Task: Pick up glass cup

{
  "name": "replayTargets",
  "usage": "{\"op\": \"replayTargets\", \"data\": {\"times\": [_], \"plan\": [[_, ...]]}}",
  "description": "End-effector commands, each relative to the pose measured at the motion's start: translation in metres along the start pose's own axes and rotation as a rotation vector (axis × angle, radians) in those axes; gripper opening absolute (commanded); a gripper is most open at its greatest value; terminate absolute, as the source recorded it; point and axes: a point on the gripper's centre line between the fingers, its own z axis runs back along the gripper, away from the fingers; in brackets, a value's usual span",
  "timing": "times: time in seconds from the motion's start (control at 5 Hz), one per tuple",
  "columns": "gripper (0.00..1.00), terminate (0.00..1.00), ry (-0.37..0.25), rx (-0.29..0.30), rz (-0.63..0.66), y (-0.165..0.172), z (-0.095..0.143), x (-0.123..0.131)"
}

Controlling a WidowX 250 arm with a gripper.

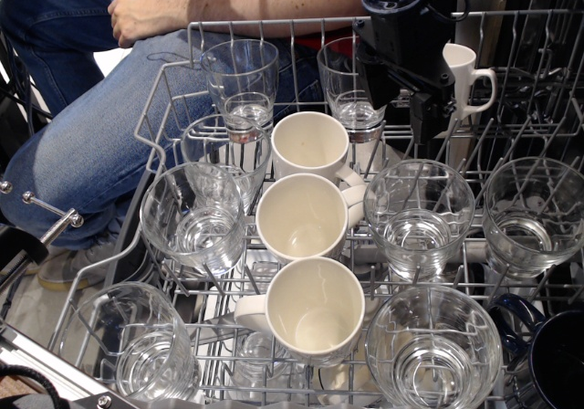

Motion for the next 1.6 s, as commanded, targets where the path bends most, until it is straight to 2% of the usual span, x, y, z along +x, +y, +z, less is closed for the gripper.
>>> {"op": "replayTargets", "data": {"times": [0.0, 0.4, 1.0, 1.4], "plan": [[1.0, 0.0, 0.0, 0.0, 0.0, 0.0, 0.0, 0.0], [1.0, 0.0, 0.002, 0.013, -0.051, -0.003, -0.014, 0.008], [1.0, 0.0, -0.033, 0.09, -0.08, 0.0, -0.053, 0.019], [1.0, 0.0, -0.037, 0.13, -0.104, 0.019, -0.062, 0.04]]}}
